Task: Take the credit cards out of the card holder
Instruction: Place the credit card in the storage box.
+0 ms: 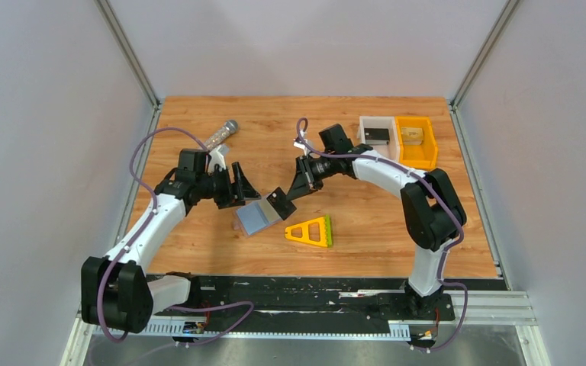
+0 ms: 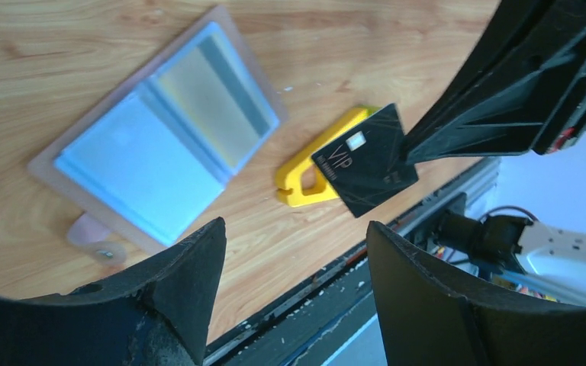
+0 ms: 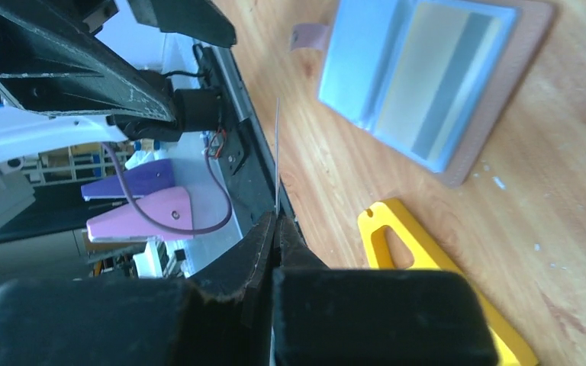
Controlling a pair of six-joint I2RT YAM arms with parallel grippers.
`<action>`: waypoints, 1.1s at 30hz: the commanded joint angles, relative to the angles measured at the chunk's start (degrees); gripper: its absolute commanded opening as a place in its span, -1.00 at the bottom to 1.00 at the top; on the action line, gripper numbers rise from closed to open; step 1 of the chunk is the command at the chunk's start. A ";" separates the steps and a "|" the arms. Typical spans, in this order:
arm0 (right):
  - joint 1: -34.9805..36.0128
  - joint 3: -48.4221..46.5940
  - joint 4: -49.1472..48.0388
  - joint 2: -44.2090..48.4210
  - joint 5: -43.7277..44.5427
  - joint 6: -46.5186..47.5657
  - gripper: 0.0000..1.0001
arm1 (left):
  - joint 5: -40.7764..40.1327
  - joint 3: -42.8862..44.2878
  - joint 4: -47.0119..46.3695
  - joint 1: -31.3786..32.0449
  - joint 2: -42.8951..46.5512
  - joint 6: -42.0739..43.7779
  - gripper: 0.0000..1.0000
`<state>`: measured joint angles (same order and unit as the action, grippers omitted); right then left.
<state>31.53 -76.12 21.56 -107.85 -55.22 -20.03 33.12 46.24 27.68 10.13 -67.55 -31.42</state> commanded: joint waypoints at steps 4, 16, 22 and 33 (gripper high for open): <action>2.58 -1.92 2.06 4.25 -6.64 3.45 -1.00 | 10.47 1.68 -6.06 3.10 0.39 0.62 0.54; 4.31 -2.06 1.66 5.46 -8.13 2.78 -1.00 | 18.14 -0.42 -11.38 4.37 -1.69 -1.70 0.13; 4.33 -2.02 1.60 5.55 -8.08 2.65 -1.00 | 21.65 -2.16 -13.56 4.52 -2.04 -2.67 -0.32; 4.33 -2.18 0.90 5.37 -8.98 2.62 -1.00 | 26.84 -4.33 -20.30 5.16 -3.27 -6.49 -0.60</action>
<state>35.70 -76.14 26.50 -104.90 -63.29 -18.35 52.71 42.70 12.47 14.17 -70.74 -34.79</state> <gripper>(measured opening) 0.012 0.203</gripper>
